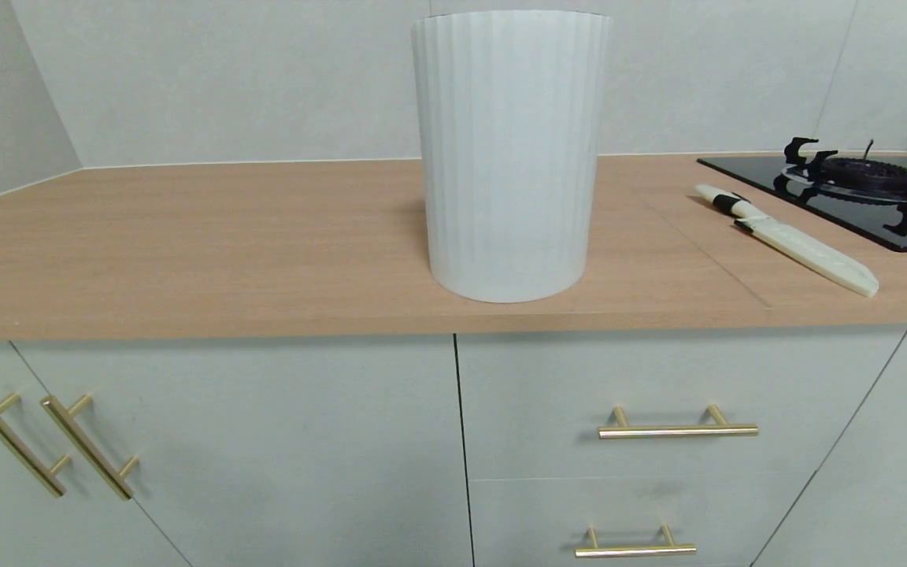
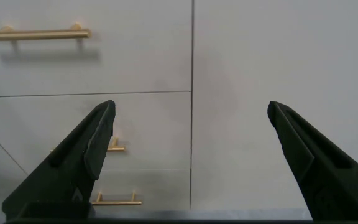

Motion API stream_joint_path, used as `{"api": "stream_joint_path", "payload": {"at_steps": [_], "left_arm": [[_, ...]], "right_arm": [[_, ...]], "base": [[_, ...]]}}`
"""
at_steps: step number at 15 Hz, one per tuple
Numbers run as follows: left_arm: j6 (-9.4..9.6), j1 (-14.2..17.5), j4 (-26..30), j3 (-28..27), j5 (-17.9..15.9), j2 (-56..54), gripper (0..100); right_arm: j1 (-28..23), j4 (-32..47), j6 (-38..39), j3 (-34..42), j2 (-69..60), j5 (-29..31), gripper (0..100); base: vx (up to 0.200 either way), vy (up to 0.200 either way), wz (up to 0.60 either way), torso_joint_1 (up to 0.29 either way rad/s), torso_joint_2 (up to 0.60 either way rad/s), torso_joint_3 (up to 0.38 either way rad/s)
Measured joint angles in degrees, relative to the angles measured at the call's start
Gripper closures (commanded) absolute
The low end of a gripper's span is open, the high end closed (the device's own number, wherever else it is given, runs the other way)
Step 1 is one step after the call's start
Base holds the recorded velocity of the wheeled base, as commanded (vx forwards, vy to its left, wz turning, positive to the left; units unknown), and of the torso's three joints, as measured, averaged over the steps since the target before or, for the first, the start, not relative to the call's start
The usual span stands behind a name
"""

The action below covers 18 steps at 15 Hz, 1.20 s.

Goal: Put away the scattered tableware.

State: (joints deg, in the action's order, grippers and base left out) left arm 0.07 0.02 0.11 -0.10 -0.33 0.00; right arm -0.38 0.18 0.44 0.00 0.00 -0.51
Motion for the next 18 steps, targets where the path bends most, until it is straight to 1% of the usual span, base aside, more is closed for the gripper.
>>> {"api": "stream_joint_path", "payload": {"at_steps": [13,15,18], "left_arm": [[0.02,0.05,-0.01,0.0,0.0,0.0,0],[0.02,0.05,-0.01,0.0,-0.02,0.0,0],[0.02,0.02,0.02,0.02,0.0,0.0,0]], "right_arm": [[0.02,0.0,0.0,0.0,0.0,0.02,0],[0.02,0.02,0.0,0.0,0.0,0.0,0],[0.02,0.0,0.0,0.0,0.0,0.0,0]], "base": [[0.0,0.0,0.0,0.0,0.0,0.0],[0.0,0.0,0.0,0.022,-0.19,-0.149],[0.0,0.0,0.0,0.09,-0.22,-0.3]]}}
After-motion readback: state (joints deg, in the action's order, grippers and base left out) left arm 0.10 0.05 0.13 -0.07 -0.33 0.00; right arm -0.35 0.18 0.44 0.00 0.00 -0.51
